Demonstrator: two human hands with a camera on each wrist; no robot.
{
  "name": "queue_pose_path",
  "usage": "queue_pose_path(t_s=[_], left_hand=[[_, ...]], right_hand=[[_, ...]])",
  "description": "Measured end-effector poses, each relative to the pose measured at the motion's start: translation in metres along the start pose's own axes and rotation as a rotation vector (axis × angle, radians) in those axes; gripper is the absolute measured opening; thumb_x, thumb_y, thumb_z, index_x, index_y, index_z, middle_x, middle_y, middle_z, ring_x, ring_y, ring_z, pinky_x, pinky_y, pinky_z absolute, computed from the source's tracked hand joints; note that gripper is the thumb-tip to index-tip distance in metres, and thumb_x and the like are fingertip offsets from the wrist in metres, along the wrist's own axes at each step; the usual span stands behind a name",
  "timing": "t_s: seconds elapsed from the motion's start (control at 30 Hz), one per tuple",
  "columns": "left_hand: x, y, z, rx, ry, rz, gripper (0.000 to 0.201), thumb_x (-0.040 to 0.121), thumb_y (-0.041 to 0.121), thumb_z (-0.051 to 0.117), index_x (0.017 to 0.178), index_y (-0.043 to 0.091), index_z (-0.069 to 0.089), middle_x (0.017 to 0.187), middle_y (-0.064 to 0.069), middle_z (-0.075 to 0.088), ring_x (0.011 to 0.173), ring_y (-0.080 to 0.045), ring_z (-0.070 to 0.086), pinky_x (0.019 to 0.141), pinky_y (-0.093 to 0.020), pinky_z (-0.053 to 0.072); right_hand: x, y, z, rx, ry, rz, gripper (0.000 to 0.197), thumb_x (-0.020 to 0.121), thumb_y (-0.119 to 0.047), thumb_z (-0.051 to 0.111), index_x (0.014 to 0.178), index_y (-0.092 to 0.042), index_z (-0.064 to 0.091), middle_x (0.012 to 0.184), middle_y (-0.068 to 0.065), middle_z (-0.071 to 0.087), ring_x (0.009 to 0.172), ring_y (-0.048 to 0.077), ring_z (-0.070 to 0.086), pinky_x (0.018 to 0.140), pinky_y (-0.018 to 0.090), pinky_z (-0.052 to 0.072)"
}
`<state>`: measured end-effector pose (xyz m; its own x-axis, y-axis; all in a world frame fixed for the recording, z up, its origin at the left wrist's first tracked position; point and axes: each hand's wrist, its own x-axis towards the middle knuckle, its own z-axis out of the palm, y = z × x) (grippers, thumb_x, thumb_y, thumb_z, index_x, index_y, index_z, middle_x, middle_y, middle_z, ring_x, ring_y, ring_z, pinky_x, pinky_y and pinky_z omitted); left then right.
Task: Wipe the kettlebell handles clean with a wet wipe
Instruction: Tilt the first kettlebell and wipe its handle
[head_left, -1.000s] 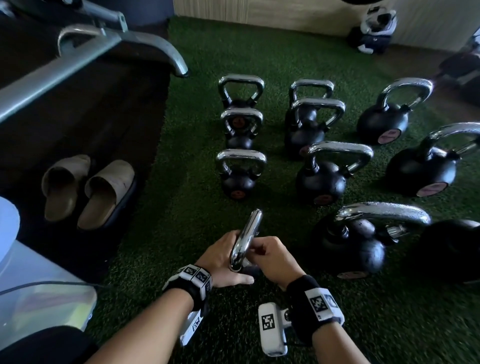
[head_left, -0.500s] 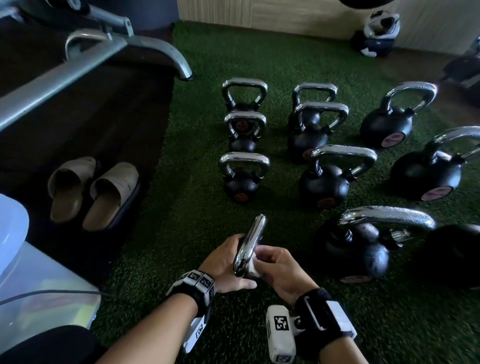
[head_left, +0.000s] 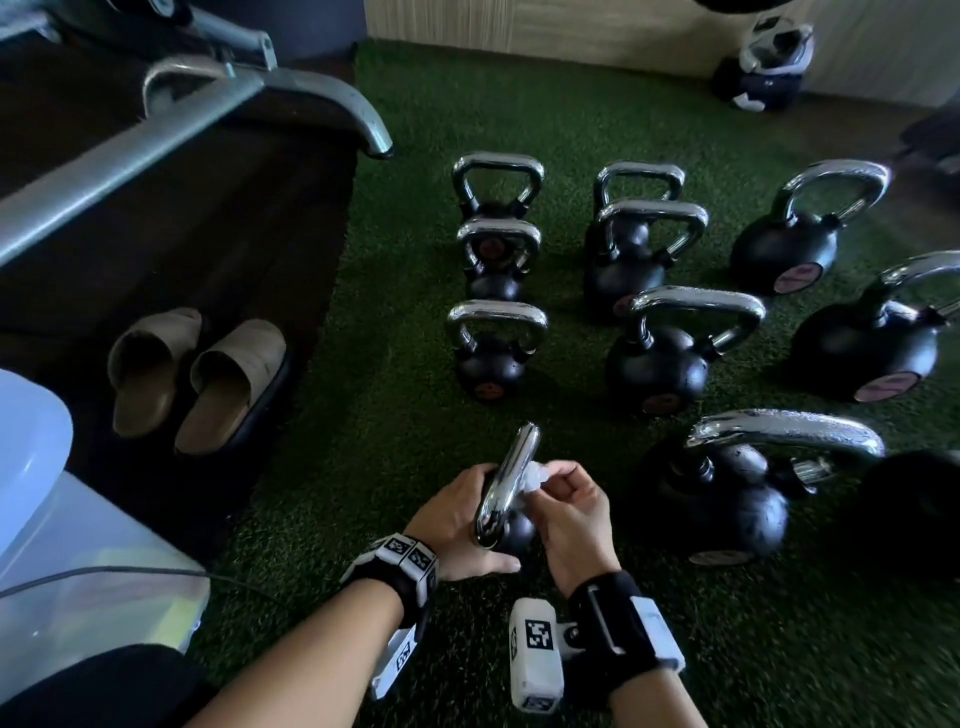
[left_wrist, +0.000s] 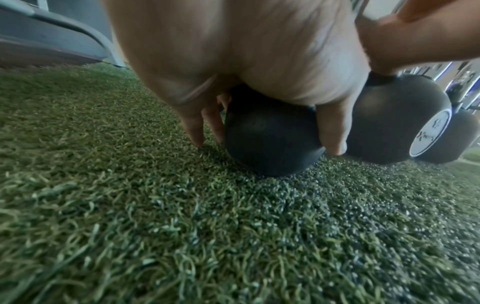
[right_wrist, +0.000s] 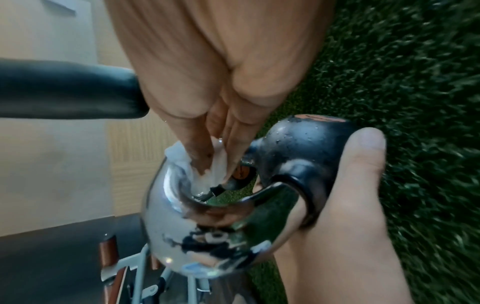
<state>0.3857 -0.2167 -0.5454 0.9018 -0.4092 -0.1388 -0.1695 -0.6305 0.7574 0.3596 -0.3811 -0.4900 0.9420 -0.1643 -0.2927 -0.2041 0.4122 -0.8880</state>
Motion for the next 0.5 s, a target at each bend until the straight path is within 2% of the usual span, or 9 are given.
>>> queue_pose_path(t_s=[0.1, 0.17, 0.27, 0.37, 0.5], left_hand=[[-0.001, -0.002, 0.001, -0.002, 0.001, 0.011, 0.115, 0.05, 0.06, 0.087, 0.15, 0.046, 0.032, 0.145, 0.023, 0.041, 0.134, 0.0, 0.046, 0.114, -0.034, 0.043], [-0.002, -0.001, 0.0, -0.006, -0.003, 0.032, 0.11, 0.053, 0.057, 0.088, 0.148, 0.049, 0.033, 0.145, 0.025, 0.039, 0.133, 0.002, 0.045, 0.113, -0.029, 0.042], [-0.006, 0.002, 0.001, -0.032, 0.024, 0.016, 0.108, 0.053, 0.053, 0.089, 0.146, 0.048, 0.034, 0.142, 0.022, 0.042, 0.126, -0.001, 0.052, 0.107, -0.031, 0.048], [-0.008, 0.003, 0.003, -0.032, 0.038, -0.022, 0.112, 0.052, 0.055, 0.089, 0.147, 0.039, 0.031, 0.143, 0.015, 0.044, 0.124, -0.007, 0.055, 0.106, -0.035, 0.049], [-0.007, 0.001, 0.005, -0.02, 0.067, 0.003, 0.111, 0.052, 0.056, 0.088, 0.147, 0.039, 0.033, 0.144, 0.016, 0.042, 0.131, -0.006, 0.049, 0.112, -0.037, 0.045]], right_hand=[[0.004, -0.005, 0.006, -0.191, 0.079, -0.103, 0.025, 0.079, 0.015, 0.076, 0.084, -0.006, 0.063, 0.078, 0.005, 0.075, 0.072, 0.015, 0.069, 0.067, 0.029, 0.057], [-0.002, -0.007, 0.01, -0.282, 0.097, -0.128, 0.026, 0.076, 0.018, 0.076, 0.08, -0.006, 0.064, 0.075, 0.003, 0.074, 0.07, 0.013, 0.07, 0.065, 0.027, 0.058], [-0.002, -0.006, 0.015, -0.38, 0.194, -0.154, 0.022, 0.075, 0.013, 0.078, 0.079, -0.006, 0.068, 0.074, 0.006, 0.075, 0.067, 0.014, 0.071, 0.064, 0.031, 0.06], [0.01, -0.01, 0.017, -0.451, 0.306, -0.218, 0.018, 0.077, -0.002, 0.082, 0.075, -0.016, 0.07, 0.072, 0.005, 0.076, 0.066, 0.016, 0.072, 0.064, 0.037, 0.062], [0.017, -0.016, 0.019, -0.624, 0.389, -0.232, 0.018, 0.08, -0.018, 0.083, 0.071, -0.021, 0.068, 0.068, -0.004, 0.071, 0.063, 0.009, 0.067, 0.061, 0.021, 0.052]])
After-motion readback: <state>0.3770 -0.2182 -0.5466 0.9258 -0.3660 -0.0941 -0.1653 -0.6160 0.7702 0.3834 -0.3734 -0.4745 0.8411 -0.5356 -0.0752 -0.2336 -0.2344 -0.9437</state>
